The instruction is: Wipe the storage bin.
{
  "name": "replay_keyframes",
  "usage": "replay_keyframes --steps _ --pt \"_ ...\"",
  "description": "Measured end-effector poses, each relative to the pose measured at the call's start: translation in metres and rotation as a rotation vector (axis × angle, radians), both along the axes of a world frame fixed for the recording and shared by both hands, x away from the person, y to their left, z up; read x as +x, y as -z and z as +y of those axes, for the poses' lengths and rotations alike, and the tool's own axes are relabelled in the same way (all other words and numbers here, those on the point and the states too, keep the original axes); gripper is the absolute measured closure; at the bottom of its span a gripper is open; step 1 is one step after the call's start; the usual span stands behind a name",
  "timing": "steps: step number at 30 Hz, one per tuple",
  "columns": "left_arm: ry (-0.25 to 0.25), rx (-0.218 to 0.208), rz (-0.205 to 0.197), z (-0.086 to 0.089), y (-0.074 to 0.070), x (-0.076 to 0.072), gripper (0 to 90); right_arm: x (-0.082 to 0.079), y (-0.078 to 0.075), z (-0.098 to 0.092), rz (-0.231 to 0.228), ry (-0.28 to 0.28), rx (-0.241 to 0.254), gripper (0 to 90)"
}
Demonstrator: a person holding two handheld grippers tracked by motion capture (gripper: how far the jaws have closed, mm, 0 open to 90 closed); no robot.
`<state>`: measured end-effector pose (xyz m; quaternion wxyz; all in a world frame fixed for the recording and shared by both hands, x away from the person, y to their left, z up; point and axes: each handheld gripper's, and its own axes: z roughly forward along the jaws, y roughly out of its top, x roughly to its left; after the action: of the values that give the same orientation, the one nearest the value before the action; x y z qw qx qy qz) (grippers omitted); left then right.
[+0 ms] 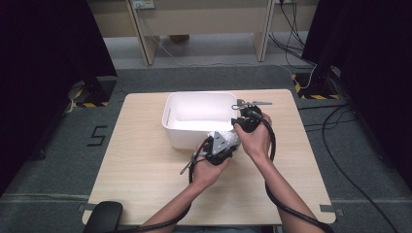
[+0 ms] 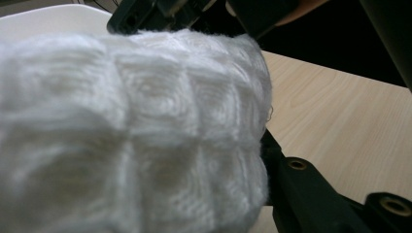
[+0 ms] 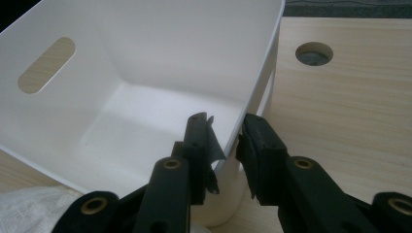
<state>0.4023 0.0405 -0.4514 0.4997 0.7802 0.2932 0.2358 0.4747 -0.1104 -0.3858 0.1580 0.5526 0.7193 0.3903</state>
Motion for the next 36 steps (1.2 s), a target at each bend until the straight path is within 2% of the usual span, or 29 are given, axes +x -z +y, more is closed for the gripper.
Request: replay_keyframes --steps 1,5,11,14,16,19,23,29,32,36 --pt "-0.001 0.000 -0.002 0.003 0.000 -0.002 74.7 0.000 0.000 0.000 0.006 0.009 0.008 70.9" --pt "-0.011 -0.001 -0.003 0.015 -0.002 -0.009 74.7 -0.002 -0.004 -0.001 -0.018 0.015 0.015 66.9" --pt "-0.056 -0.011 0.010 0.050 -0.004 -0.021 74.8 -0.007 -0.009 -0.002 -0.032 0.032 0.025 62.8" --pt "-0.089 -0.026 0.014 0.073 -0.009 -0.027 74.8 -0.007 -0.009 0.000 -0.031 0.036 0.024 62.5" --pt "-0.117 -0.053 0.025 0.091 -0.013 -0.031 74.7 -0.008 -0.010 0.002 -0.029 0.038 0.021 62.5" --pt "-0.172 -0.039 0.012 0.119 -0.017 -0.036 74.7 -0.009 -0.011 0.004 -0.032 0.044 0.003 62.7" --pt "-0.237 -0.042 -0.001 0.152 -0.025 -0.040 74.7 -0.008 -0.010 0.004 -0.020 0.057 -0.014 63.9" --pt "-0.354 -0.065 -0.009 0.208 -0.034 -0.045 74.7 -0.002 -0.007 0.000 0.006 0.062 -0.028 68.3" --pt "-0.407 -0.068 -0.011 0.229 -0.034 -0.043 74.7 0.001 -0.007 0.002 0.026 0.045 -0.021 74.5" --pt "-0.464 -0.065 0.000 0.251 -0.034 -0.036 74.7 0.005 -0.008 0.004 0.035 0.022 -0.045 77.4"
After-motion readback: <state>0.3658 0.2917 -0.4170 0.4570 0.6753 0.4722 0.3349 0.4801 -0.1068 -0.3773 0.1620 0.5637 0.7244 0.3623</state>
